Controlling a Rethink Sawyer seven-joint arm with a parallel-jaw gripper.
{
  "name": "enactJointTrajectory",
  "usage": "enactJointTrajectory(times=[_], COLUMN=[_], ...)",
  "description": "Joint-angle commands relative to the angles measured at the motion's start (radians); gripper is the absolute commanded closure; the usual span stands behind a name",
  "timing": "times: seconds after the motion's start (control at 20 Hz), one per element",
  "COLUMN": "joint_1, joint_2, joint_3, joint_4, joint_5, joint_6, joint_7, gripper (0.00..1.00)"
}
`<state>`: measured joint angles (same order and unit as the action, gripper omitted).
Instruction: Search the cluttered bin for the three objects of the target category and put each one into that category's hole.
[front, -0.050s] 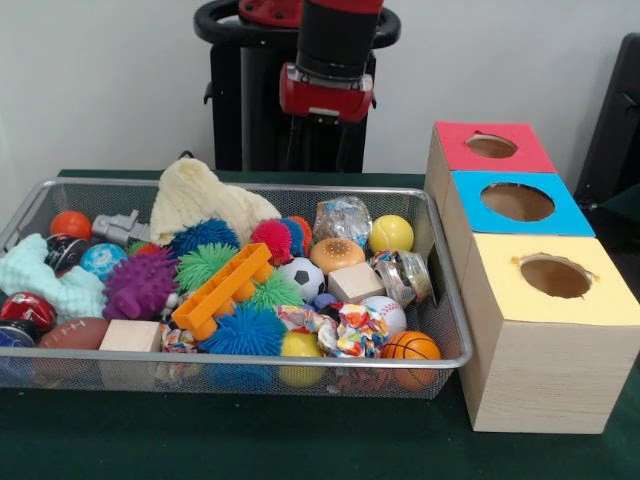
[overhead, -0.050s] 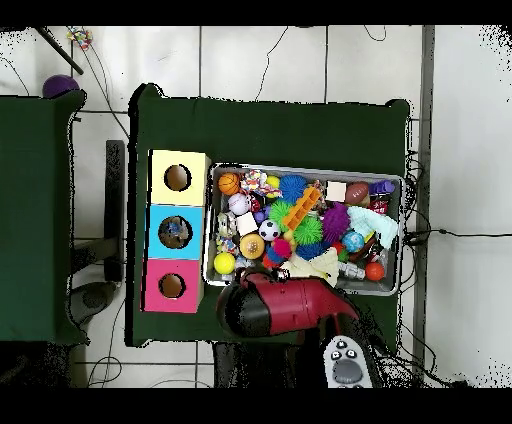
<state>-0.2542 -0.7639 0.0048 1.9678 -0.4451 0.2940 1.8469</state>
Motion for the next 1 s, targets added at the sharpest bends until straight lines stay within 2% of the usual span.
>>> enactJointTrajectory(times=[0.05, 0.3, 0.65, 0.85, 1.0], joint_1=[0.027, 0.08, 0.242, 0.281, 0.284], joint_2=[0.135, 0.158, 0.207, 0.224, 0.229], joint_3=[0.033, 0.011, -0.076, -0.081, -0.08], joint_4=[-0.202, -0.229, -0.268, -0.277, -0.266], joint_5=[-0.017, -0.002, 0.039, 0.064, 0.064], joint_6=[-0.03, -0.028, -0.077, -0.091, -0.115], joint_7=[0.075, 0.109, 0.219, 0.219, 0.2], gripper=[0.0, 0.0, 0.0, 0.0, 0.0])
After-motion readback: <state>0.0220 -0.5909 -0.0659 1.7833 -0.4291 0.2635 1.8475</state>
